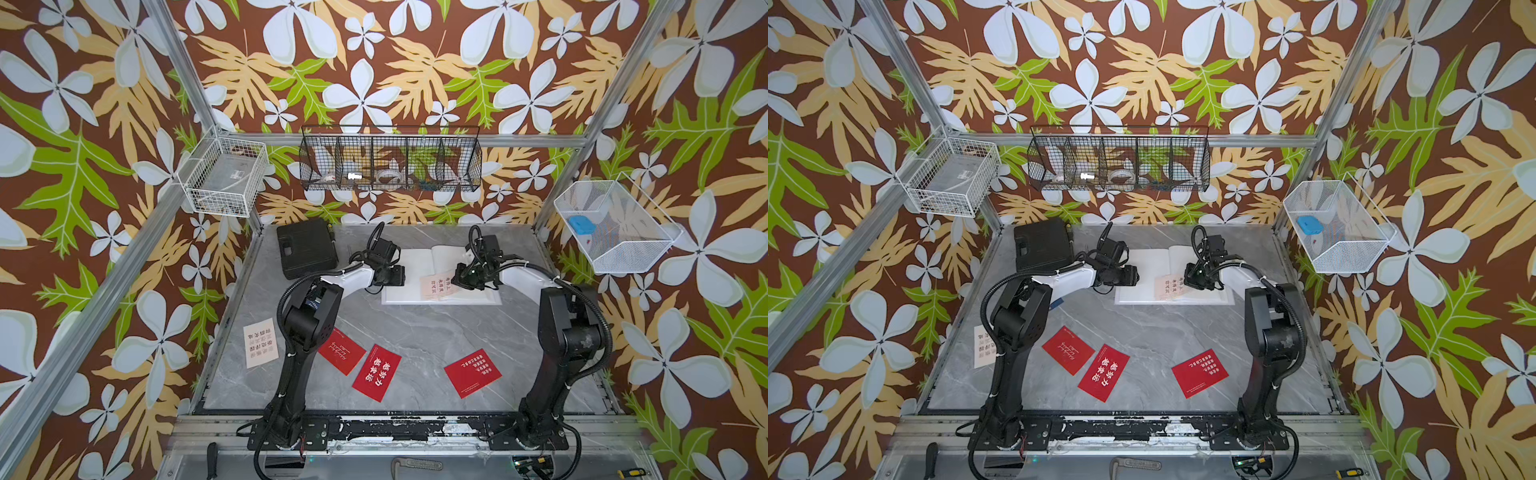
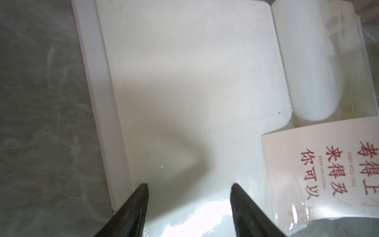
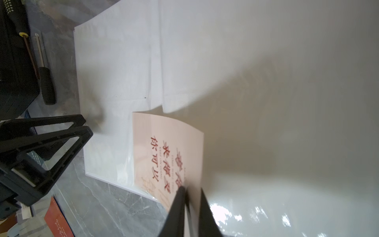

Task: Place the photos into the photo albums
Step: Insert the photo into the photo album.

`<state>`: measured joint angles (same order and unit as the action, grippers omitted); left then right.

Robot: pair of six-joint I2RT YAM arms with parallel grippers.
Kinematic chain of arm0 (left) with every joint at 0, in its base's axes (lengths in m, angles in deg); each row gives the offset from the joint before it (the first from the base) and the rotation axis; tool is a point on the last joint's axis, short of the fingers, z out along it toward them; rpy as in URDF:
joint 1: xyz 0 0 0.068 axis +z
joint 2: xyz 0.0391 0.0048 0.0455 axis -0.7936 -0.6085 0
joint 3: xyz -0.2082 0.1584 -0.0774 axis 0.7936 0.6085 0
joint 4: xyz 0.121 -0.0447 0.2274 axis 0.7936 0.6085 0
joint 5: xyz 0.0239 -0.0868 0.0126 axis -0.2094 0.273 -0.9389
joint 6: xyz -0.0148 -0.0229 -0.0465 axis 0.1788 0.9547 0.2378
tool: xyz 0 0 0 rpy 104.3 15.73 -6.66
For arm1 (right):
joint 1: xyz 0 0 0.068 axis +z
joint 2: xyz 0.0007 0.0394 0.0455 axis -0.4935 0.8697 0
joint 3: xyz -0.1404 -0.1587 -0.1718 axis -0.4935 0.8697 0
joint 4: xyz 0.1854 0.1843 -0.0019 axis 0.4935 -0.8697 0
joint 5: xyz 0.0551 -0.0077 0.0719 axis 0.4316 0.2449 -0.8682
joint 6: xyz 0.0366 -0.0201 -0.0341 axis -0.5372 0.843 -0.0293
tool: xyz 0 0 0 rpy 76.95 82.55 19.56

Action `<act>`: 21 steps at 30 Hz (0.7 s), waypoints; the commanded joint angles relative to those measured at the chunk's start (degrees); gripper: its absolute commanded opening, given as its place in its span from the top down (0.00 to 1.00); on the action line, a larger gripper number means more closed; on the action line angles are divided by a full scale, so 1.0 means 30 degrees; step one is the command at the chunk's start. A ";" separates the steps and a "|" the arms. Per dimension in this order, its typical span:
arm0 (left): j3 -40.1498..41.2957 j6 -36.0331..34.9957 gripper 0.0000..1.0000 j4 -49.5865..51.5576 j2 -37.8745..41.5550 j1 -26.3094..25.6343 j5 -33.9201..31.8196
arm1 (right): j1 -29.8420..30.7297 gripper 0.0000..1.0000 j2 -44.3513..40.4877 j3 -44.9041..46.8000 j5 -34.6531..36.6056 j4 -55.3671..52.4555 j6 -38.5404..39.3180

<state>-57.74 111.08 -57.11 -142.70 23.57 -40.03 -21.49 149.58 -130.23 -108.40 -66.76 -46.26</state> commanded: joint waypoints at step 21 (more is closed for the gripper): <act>0.3676 0.0562 0.28 -0.1790 0.2007 0.0536 0.1823 | 0.2410 0.01 0.1859 -0.2245 0.5363 -0.0745 -0.0902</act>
<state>-47.67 112.31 -60.90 -137.06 24.82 -36.99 -14.81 154.24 -136.09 -93.78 -67.81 -48.56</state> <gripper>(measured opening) 0.715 0.992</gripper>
